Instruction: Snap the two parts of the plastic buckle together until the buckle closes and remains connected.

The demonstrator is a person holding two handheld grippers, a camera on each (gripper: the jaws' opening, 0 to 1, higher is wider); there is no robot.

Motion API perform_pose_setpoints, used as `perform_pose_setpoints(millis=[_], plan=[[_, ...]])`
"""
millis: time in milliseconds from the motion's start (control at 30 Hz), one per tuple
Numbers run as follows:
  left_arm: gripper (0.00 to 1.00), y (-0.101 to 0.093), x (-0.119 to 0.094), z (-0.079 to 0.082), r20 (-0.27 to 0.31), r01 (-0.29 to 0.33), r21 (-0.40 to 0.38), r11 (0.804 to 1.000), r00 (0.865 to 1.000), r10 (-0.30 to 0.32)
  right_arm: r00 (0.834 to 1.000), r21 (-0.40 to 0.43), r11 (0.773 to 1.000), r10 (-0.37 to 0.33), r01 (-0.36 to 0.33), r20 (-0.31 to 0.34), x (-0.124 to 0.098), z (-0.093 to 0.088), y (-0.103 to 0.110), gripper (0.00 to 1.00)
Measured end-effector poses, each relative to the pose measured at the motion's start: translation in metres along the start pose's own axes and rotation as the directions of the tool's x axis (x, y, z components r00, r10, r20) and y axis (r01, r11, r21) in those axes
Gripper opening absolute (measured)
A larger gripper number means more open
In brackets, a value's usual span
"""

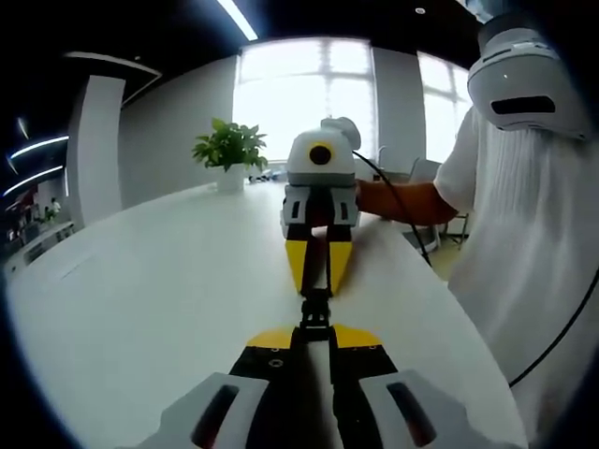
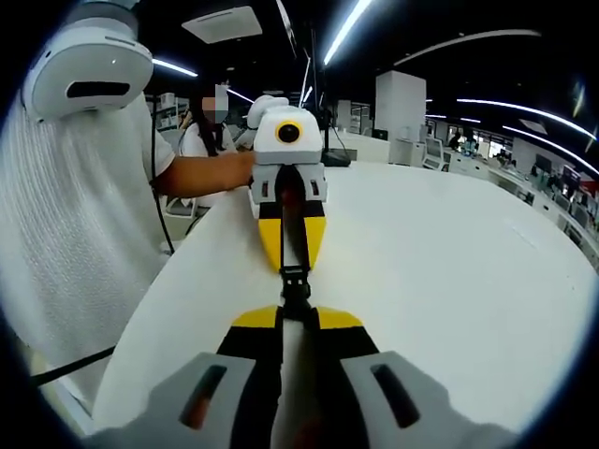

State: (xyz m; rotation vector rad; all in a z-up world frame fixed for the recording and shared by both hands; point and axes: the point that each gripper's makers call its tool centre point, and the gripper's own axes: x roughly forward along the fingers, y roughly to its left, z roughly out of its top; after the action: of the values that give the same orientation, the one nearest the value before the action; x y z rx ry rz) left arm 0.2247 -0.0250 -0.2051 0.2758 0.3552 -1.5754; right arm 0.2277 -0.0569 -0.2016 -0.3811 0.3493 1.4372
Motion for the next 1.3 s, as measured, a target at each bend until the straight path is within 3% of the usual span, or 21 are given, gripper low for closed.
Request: perform_pose_setpoints(millis=[767,1000,1300], plan=[[0.09,-0.0048,0.0027,0.0007,-0.037,0.025,0.011,1.0,0.999,-0.025,0.999,-0.006,0.999,0.046,-0.046,-0.013,0.0047,0.0007,0.003,0.1],[0.08,-0.0093,0.0058,0.0019,-0.043,0.028,0.003,1.0,0.999,-0.028,0.999,0.006,0.999,0.036,-0.036,-0.013,0.0045,0.0009,0.0024,0.1],[0.08,-0.0055,0.0048,0.0014,-0.032,-0.023,-0.006,1.0,0.999,0.023,0.999,0.031,0.999,-0.023,0.024,-0.036,0.0033,-0.0003,0.0008,0.1]])
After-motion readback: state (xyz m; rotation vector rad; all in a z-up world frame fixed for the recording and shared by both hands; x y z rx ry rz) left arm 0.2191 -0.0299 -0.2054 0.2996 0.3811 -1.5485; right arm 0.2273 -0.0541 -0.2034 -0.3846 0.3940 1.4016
